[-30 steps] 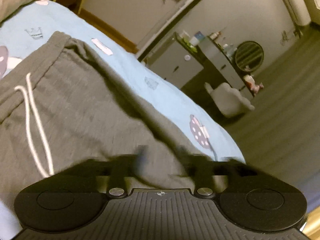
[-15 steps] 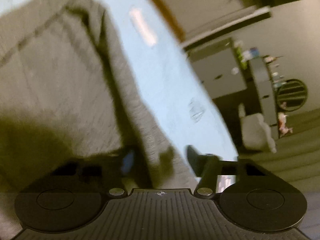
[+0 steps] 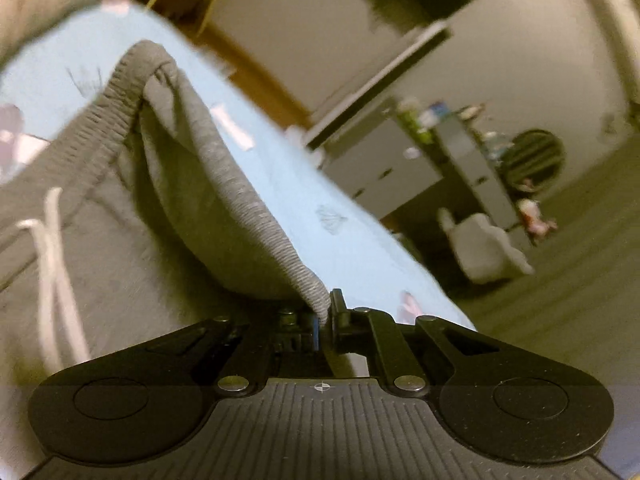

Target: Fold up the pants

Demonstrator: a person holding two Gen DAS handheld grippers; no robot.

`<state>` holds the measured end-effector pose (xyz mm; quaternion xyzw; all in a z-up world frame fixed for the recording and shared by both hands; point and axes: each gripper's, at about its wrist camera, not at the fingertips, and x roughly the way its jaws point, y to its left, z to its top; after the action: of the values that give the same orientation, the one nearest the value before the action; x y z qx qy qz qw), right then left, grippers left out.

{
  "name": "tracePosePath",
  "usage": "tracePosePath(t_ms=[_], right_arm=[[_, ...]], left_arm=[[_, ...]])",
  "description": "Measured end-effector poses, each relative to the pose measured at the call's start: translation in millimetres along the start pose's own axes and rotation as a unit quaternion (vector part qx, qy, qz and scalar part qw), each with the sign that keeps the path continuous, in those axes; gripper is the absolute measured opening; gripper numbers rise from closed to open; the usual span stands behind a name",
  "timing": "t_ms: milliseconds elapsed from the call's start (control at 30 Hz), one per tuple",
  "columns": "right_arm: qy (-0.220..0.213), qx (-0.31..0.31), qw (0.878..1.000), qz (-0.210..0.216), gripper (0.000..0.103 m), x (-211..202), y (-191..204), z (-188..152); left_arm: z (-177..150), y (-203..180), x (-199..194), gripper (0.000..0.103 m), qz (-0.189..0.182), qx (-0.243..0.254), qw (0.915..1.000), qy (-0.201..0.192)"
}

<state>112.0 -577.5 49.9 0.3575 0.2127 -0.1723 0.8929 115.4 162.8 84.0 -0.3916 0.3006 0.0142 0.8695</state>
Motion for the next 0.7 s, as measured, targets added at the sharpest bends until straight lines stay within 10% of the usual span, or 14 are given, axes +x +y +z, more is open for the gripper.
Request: tracePosePath(t_ms=[100, 300, 500, 700], right_arm=[[-0.046, -0.016, 0.998, 0.029, 0.005, -19.5, -0.7, 24.7], [0.017, -0.120, 0.988, -0.100, 0.006, 6.3, -27.2, 6.2], [0.072, -0.044, 0.991, -0.104, 0.034, 20.1, -54.0, -32.6], [0.078, -0.025, 0.995, -0.065, 0.017, 15.9, -50.5, -39.2]], left_arm=[[-47.3, -0.6, -52.2, 0.011, 0.018, 0.035, 0.9992, 0.000], [-118.6, 61.4, -66.4, 0.036, 0.096, -0.035, 0.9887, 0.110], [-98.4, 87.8, -75.7, 0.073, 0.125, -0.082, 0.9860, 0.074], [-78.5, 111.7, -72.6, 0.069, 0.137, -0.118, 0.9826, 0.043]])
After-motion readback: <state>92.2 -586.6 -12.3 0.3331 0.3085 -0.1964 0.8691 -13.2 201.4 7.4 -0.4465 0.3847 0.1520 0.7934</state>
